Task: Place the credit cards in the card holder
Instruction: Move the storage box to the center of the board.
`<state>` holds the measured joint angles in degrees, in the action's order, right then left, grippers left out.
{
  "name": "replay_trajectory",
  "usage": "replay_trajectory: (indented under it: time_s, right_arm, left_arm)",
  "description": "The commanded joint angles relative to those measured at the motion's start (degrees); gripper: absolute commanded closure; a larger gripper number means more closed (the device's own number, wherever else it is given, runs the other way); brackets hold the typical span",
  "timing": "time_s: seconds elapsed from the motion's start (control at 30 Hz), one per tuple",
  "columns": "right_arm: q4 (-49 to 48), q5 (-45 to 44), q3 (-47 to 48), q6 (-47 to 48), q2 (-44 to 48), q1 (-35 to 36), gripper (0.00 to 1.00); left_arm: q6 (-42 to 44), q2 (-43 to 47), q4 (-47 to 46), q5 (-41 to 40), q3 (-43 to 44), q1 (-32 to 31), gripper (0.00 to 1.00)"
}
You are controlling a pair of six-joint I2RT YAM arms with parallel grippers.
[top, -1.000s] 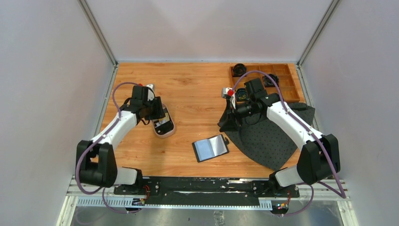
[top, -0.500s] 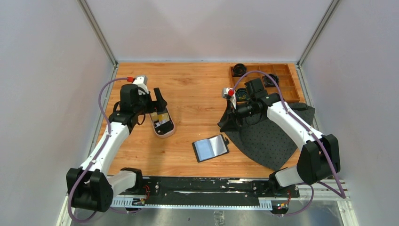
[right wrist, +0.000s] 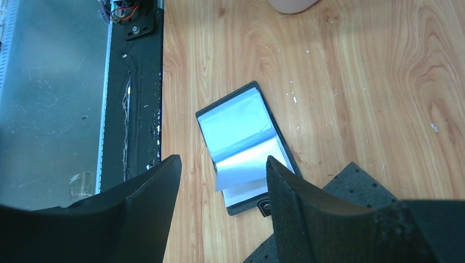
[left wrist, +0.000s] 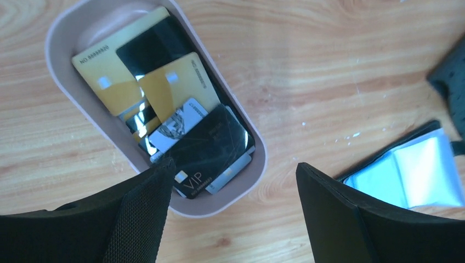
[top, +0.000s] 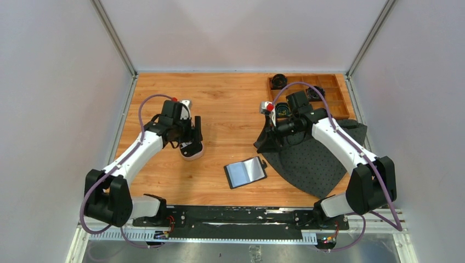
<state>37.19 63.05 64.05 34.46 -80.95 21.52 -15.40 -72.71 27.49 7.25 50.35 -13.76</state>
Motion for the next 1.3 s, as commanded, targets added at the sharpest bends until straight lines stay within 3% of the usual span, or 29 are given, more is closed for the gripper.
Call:
replay_trajectory:
  time_s: [0.0,0.33,0.6,0.97,1.27]
  right_arm:
    - [1.21,1.36,-0.51,1.15,0.2,-1.11,0.38]
    - [1.26,1.22,-0.51,1.14,0.09,-1.31,0.38]
    - [1.31,1.55,-0.51,1.25,-0.04,-1.47,0.38]
    - [1.38,1.56,-0.42,1.23,0.0,-1.52,0.38]
    - [1.48,1.6,-0.42,1.32,0.3,-1.73,0.38]
  left_arm:
    - [3.0,-2.29,5.09,-6.39,2.34,-3.29,0.16]
    - [5.67,-9.61,6.14,-3.33,4.34,-6.87,0.26]
    - [2.5,-9.15,6.25,0.78,0.54,-9.4,0.34]
    - [-3.98,-10.19,6.01,-3.3,-1.33,-14.05,0.57]
    - [-17.69,-10.41,-1.73,-9.99,-2.77,-17.44,0.81]
